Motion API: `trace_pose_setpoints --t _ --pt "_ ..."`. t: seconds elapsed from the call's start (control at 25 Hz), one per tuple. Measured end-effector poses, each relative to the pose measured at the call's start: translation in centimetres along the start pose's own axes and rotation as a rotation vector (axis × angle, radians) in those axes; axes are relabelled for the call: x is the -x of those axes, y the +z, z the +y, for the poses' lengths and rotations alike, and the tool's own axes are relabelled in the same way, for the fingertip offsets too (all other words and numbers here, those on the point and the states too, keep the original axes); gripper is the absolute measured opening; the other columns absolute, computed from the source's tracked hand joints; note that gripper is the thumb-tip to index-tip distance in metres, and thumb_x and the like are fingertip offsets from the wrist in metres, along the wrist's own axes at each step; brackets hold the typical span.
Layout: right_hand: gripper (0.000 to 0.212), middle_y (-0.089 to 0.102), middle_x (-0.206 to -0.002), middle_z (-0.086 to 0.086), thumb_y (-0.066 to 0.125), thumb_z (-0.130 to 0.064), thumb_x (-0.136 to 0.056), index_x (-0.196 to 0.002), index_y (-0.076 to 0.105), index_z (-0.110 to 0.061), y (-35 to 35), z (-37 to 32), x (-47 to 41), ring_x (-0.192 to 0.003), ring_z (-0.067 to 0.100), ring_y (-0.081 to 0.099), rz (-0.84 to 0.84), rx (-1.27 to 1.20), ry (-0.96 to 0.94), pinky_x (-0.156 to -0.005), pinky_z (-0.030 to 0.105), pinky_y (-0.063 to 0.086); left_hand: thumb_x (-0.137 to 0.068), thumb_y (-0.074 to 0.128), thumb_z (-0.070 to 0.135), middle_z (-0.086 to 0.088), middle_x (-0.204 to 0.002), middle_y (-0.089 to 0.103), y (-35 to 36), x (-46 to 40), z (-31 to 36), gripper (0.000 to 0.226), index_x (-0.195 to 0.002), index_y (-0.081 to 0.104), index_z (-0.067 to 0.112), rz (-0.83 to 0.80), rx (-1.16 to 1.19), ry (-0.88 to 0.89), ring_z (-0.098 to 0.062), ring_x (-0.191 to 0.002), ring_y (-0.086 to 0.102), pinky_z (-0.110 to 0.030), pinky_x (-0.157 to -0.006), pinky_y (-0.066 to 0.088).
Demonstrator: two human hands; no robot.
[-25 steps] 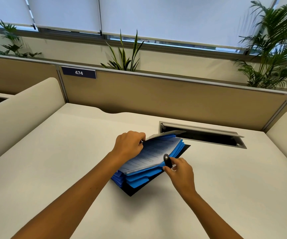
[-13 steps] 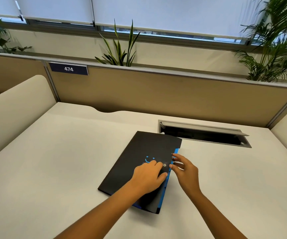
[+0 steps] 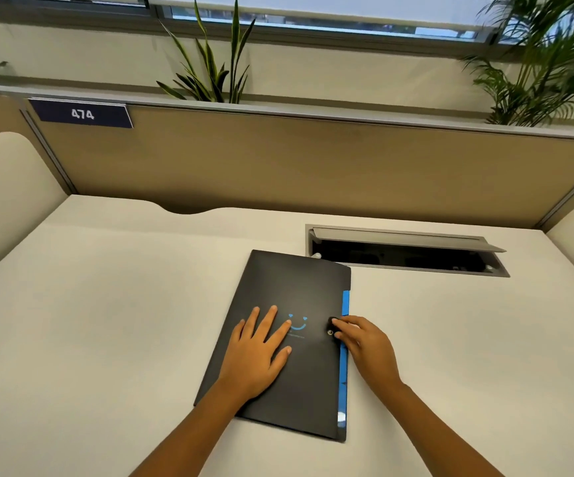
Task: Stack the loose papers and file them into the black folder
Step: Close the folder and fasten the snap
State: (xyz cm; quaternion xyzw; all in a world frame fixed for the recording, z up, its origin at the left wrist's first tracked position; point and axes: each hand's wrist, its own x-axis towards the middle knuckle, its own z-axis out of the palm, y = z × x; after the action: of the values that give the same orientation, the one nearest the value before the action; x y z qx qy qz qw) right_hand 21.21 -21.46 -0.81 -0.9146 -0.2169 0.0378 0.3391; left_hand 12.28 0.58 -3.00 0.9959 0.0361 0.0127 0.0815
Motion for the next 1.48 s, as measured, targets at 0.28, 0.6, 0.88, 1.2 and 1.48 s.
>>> trace_pose_setpoints --t 0.28,0.6,0.88,1.2,1.48 --pt "0.04 0.047 -0.142 0.013 0.051 -0.003 -0.093 -0.132 0.051 -0.01 1.9 0.6 1.2 -0.133 0.027 0.042 -0.03 0.17 -0.106 -0.11 0.029 0.023 -0.093 0.028 0.051 -0.001 -0.151 0.037 0.4 0.0 0.1 0.05 -0.14 0.034 0.035 0.067 -0.019 -0.012 -0.031 -0.14 0.031 -0.048 -0.107 0.034" --pt "0.059 0.068 -0.116 0.018 0.08 0.014 -0.057 -0.113 0.065 0.001 2.4 0.1 1.5 -0.105 0.039 0.064 0.022 0.348 -0.244 -0.082 0.047 0.051 -0.093 0.026 0.052 0.0 -0.154 0.032 0.5 -0.1 0.1 0.051 -0.142 0.03 0.036 0.035 -0.007 -0.022 -0.03 -0.142 0.025 -0.047 -0.11 0.03" --pt "0.047 0.03 -0.153 0.007 0.041 -0.003 -0.095 -0.141 0.036 -0.013 2.9 0.4 1.5 -0.144 0.023 0.021 -0.079 0.23 -0.112 -0.112 0.023 0.008 -0.093 0.028 0.049 -0.002 -0.154 0.031 0.1 0.1 0.2 0.05 -0.141 0.032 0.034 0.044 -0.008 -0.021 -0.03 -0.142 0.026 -0.047 -0.11 0.03" --pt "0.045 0.049 -0.14 0.011 0.05 0.002 -0.091 -0.136 0.043 -0.003 2.5 -2.9 4.7 -0.128 0.026 0.047 0.188 -0.242 0.239 -0.106 0.028 0.035 -0.09 0.049 0.042 -0.023 -0.152 0.027 -0.8 2.2 0.3 0.065 -0.142 0.032 0.007 0.126 0.139 -0.511 -0.04 -0.137 0.032 -0.052 -0.104 0.035" --pt "0.038 0.062 -0.108 0.0 0.052 0.004 -0.086 -0.12 0.057 -0.011 2.3 -6.1 4.3 -0.103 0.019 0.059 0.146 -0.51 0.454 -0.089 0.026 0.045 -0.084 0.055 0.025 -0.018 -0.135 0.048 -4.3 2.2 -1.8 0.057 -0.136 0.036 0.012 0.191 0.524 -0.84 -0.039 -0.121 0.041 -0.052 -0.097 0.036"
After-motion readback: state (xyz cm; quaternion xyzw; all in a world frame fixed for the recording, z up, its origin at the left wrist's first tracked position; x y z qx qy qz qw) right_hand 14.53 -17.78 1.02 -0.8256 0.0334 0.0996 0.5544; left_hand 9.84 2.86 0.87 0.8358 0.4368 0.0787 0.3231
